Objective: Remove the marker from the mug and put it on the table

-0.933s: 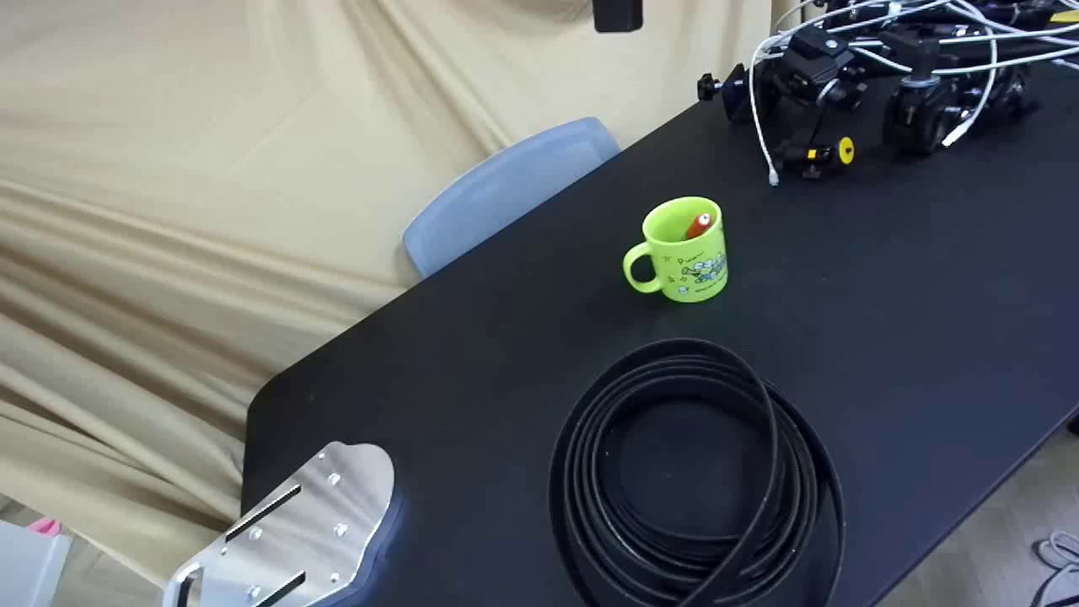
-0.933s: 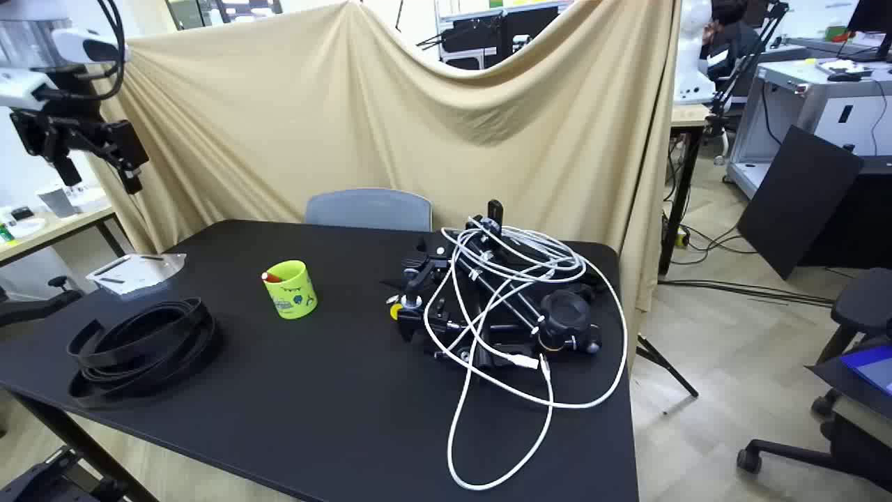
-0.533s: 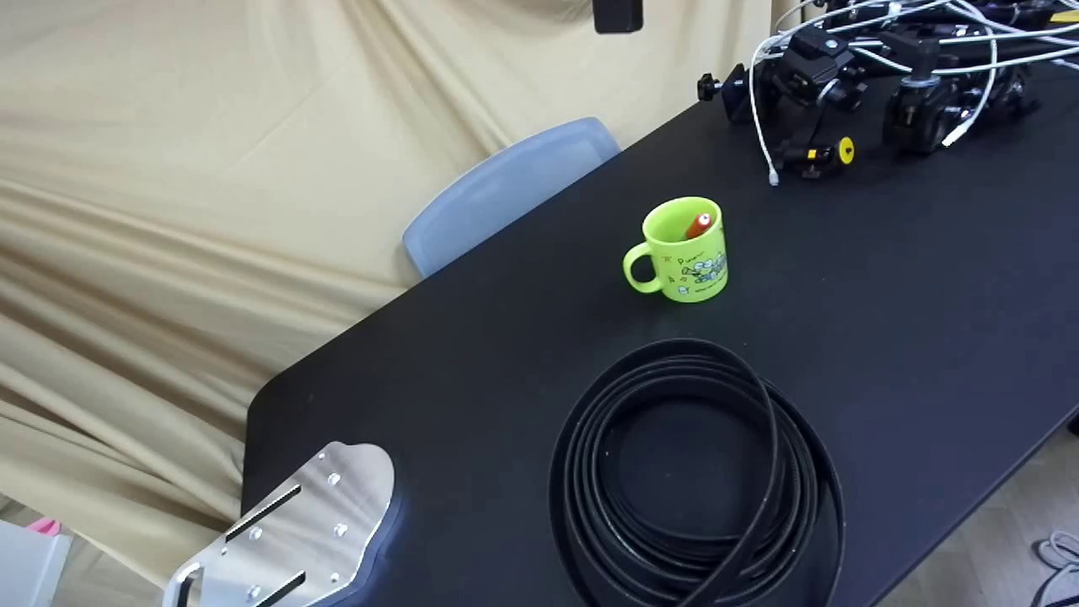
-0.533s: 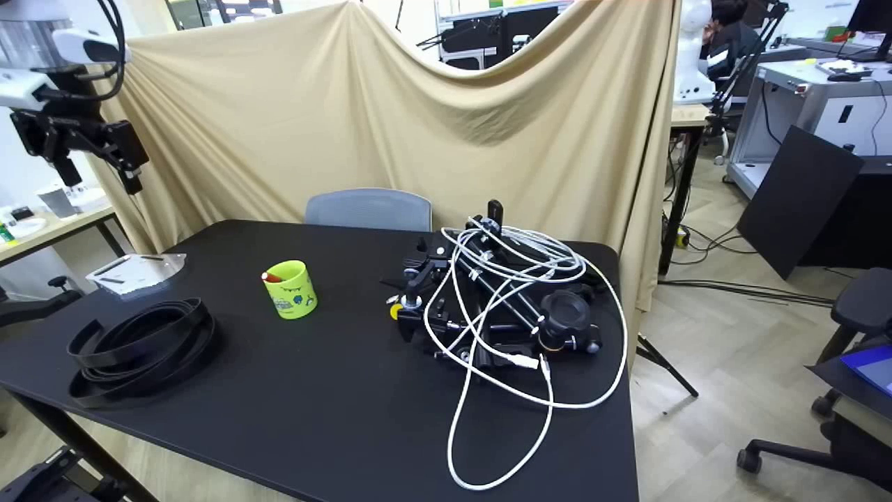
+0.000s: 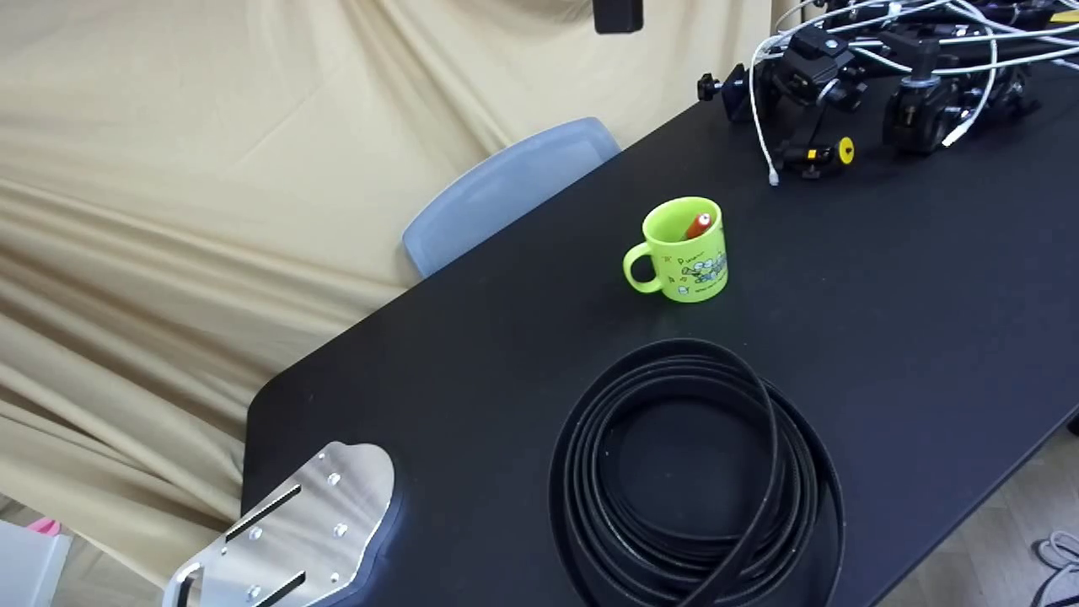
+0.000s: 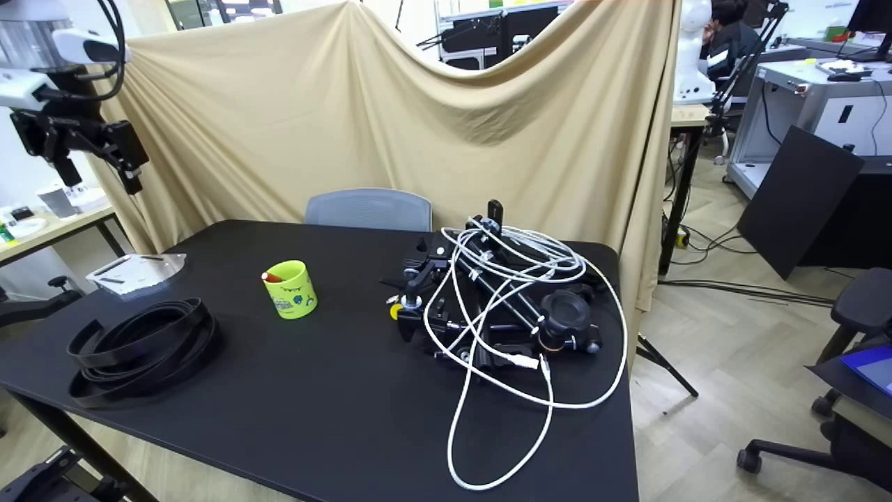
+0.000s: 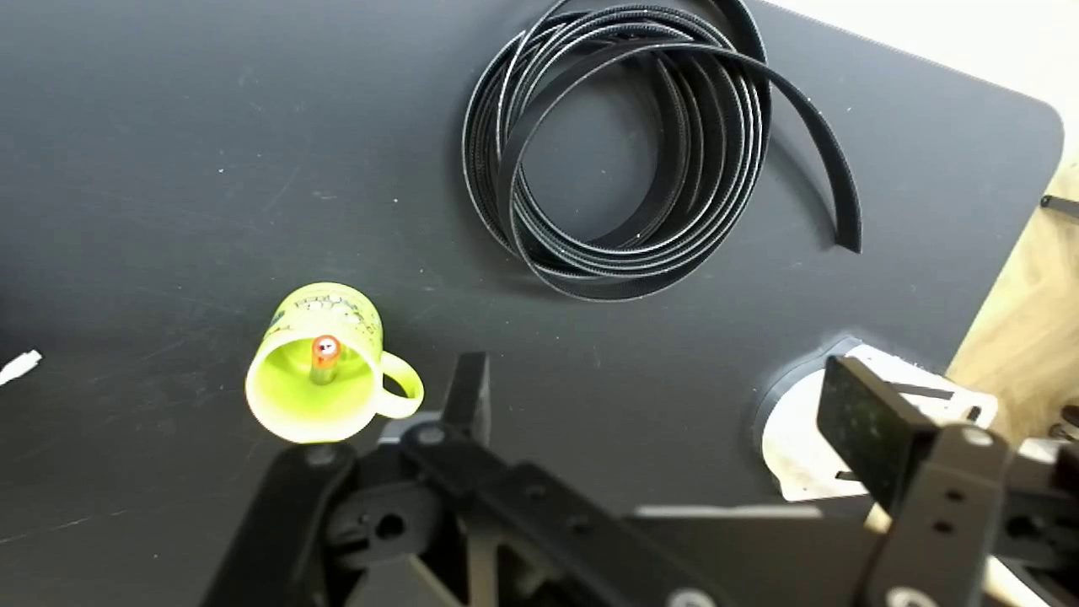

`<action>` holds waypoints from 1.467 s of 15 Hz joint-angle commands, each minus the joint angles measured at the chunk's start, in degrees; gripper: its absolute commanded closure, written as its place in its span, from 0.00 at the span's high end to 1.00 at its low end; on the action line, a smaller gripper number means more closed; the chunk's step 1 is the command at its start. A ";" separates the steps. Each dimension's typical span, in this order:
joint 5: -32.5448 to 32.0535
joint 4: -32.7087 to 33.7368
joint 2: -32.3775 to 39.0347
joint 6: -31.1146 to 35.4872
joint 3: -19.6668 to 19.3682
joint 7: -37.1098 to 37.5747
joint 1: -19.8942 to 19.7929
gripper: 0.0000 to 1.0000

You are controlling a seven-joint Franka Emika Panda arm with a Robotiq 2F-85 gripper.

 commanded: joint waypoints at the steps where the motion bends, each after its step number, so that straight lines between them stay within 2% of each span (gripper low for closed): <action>1: -0.93 0.10 1.02 1.18 0.77 0.28 -1.32 1.00; 5: -5.49 -0.44 4.47 6.87 1.41 1.09 -3.03 1.00; 8: -13.08 -1.44 8.03 14.03 2.60 3.62 -4.66 1.00; 12: -24.79 -3.15 13.38 21.92 3.73 11.29 -6.52 1.00; 17: -38.19 -4.59 18.44 25.62 2.87 22.00 -7.06 1.00; 20: -41.21 -4.65 20.50 26.42 2.08 24.93 -6.52 1.00; 22: -40.38 -4.43 21.68 26.57 1.78 24.90 -6.23 1.00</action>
